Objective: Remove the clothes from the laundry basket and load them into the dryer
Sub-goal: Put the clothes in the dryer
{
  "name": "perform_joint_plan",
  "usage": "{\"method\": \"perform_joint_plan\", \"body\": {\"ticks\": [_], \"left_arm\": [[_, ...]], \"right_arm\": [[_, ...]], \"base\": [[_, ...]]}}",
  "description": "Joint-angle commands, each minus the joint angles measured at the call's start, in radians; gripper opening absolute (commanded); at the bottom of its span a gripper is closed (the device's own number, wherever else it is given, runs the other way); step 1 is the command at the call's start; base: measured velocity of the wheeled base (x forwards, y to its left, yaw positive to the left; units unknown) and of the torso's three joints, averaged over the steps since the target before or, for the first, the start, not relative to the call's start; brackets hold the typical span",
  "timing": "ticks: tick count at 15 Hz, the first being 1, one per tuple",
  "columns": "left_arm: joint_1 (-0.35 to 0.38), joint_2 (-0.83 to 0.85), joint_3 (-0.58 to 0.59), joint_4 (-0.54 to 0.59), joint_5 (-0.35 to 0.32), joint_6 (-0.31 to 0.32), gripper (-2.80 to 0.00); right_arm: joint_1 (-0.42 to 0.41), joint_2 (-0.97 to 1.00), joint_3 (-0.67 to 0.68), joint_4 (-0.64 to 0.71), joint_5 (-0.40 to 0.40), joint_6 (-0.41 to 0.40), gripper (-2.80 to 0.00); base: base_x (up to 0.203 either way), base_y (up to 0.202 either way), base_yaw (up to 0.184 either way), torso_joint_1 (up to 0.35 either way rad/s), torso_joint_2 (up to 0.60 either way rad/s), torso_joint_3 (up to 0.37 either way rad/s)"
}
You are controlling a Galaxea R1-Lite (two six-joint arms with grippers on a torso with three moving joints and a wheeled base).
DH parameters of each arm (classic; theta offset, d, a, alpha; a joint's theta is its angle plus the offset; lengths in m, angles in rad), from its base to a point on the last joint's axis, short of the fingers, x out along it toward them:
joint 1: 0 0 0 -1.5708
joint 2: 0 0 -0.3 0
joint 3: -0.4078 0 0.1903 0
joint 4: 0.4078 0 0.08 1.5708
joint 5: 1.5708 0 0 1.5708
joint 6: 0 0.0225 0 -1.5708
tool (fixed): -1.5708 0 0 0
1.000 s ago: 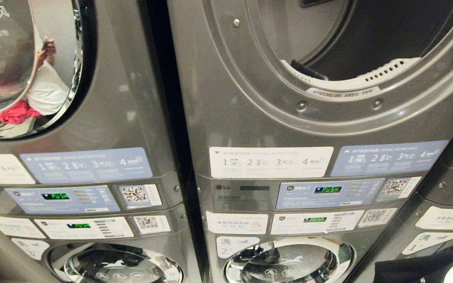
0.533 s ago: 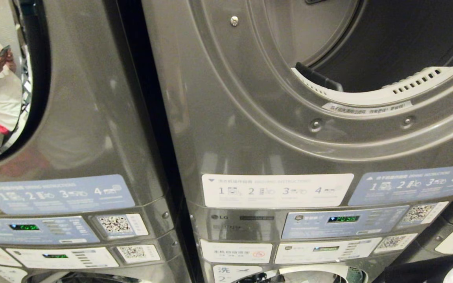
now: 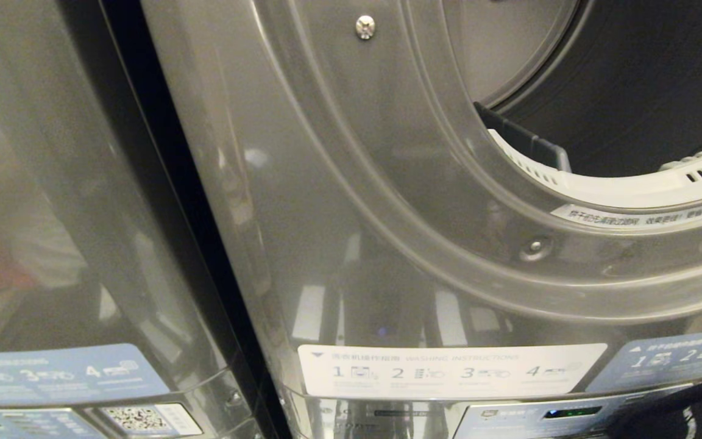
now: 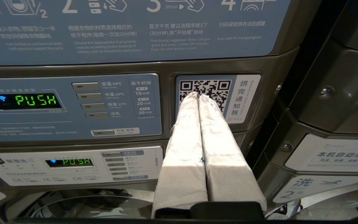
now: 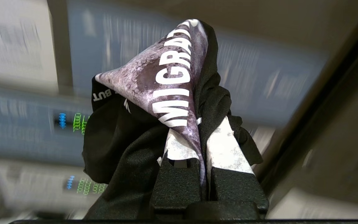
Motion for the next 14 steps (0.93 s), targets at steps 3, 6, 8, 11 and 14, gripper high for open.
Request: {"method": "perform_joint_plan", "body": {"ticks": [3, 6, 8, 11, 14], "left_arm": [[-0.001, 0.000, 0.000, -0.001, 0.000, 0.000, -2.80], [-0.001, 0.000, 0.000, -0.001, 0.000, -0.001, -2.80], [0.001, 0.000, 0.000, -0.001, 0.000, -0.001, -2.80], [0.001, 0.000, 0.000, -0.001, 0.000, 0.000, -2.80], [0.001, 0.000, 0.000, -0.001, 0.000, -0.001, -2.80]], "right_arm": [[0.000, 0.037, -0.381, 0.067, 0.112, -0.034, -2.80], [0.000, 0.203, -0.809, 0.220, 0.168, -0.035, -2.80], [-0.001, 0.434, -1.054, 0.270, 0.217, -0.032, -2.80], [-0.001, 0.725, -1.264, 0.311, 0.288, -0.029, -2.80], [0.000, 0.949, -1.385, 0.323, 0.319, -0.026, -2.80]], "base": [[0.000, 0.000, 0.000, -0.011, 0.00, 0.006], [0.000, 0.000, 0.000, 0.000, 0.00, 0.000], [0.000, 0.000, 0.000, 0.000, 0.00, 0.000], [0.000, 0.000, 0.000, 0.000, 0.00, 0.000], [0.000, 0.000, 0.000, 0.000, 0.00, 0.000]]}}
